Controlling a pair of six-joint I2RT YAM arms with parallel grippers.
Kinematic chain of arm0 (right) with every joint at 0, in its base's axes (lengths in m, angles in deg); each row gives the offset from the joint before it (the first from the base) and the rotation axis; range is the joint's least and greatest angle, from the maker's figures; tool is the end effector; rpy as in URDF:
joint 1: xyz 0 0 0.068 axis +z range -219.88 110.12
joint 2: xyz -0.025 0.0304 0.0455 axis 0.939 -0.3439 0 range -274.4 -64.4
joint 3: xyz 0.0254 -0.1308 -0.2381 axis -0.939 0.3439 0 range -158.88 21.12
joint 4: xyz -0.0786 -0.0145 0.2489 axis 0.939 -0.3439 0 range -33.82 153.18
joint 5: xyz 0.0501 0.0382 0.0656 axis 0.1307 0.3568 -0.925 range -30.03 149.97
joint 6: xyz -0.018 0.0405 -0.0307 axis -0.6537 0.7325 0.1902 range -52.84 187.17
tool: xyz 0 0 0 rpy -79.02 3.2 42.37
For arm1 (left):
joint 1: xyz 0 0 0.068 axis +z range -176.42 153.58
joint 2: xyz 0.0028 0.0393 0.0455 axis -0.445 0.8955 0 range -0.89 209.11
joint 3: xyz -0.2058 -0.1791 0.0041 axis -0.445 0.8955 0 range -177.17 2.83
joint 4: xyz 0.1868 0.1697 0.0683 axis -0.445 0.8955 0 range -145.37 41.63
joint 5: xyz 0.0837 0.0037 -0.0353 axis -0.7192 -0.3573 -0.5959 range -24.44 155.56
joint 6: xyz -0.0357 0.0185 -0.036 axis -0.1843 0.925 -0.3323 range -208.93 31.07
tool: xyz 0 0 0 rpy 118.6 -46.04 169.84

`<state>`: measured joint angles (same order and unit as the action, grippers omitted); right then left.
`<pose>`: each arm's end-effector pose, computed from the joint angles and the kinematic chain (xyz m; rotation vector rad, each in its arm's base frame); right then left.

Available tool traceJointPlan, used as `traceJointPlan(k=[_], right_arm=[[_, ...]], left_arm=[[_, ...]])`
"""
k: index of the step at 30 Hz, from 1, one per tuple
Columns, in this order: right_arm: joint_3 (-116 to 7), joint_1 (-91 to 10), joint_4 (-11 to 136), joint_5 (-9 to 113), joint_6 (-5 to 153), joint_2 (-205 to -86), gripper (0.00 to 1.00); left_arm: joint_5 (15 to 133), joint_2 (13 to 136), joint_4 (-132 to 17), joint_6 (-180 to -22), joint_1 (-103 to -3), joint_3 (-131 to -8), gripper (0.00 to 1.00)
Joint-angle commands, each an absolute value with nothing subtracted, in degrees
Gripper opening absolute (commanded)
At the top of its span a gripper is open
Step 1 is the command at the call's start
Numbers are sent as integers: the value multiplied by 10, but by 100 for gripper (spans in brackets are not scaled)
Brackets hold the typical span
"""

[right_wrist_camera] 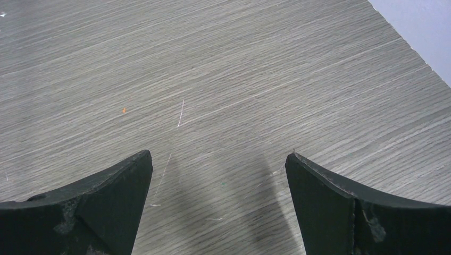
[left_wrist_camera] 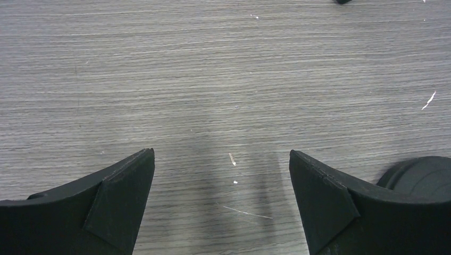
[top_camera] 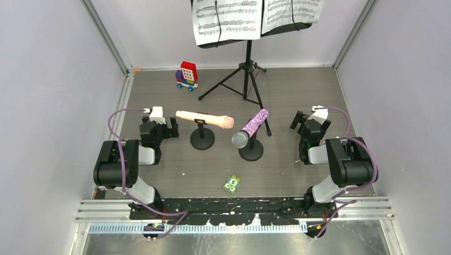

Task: Pack up the instrument practice props

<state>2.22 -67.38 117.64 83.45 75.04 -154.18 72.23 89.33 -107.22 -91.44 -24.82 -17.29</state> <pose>0.2586 -0.0028 0.1355 0.3676 1.8035 -0.2535 0.2648 0.0033 0.1333 0.0118 1.8888 -0.1208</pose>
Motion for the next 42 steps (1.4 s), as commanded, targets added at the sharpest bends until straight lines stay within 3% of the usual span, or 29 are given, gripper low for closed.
traceJointPlan(k=[1, 8, 12, 17, 21, 26, 34, 42], right_arm=[[18, -673, 1206, 848, 757, -1540, 100], [20, -673, 1209, 859, 760, -1539, 100], [13, -680, 1167, 891, 779, -1504, 100], [-62, -680, 956, 982, 825, -1390, 100], [-137, -680, 698, 1061, 1066, -1292, 100], [-235, -680, 423, 961, 1115, -1278, 100], [-140, -670, 384, 757, 1106, -1095, 100], [-65, -538, 307, 744, 1109, -877, 98]], left_arm=[[723, 879, -1085, -907, -249, -185, 100], [678, 867, -1082, -923, -249, -182, 100], [592, 731, -953, -957, -249, -185, 100], [493, 575, -716, -1024, -250, -222, 100], [470, 464, -585, -1082, -250, -247, 100], [514, 360, -425, -1172, -249, -276, 100], [582, 312, -383, -1164, -250, -250, 100], [601, 290, -435, -1149, -250, -201, 100]])
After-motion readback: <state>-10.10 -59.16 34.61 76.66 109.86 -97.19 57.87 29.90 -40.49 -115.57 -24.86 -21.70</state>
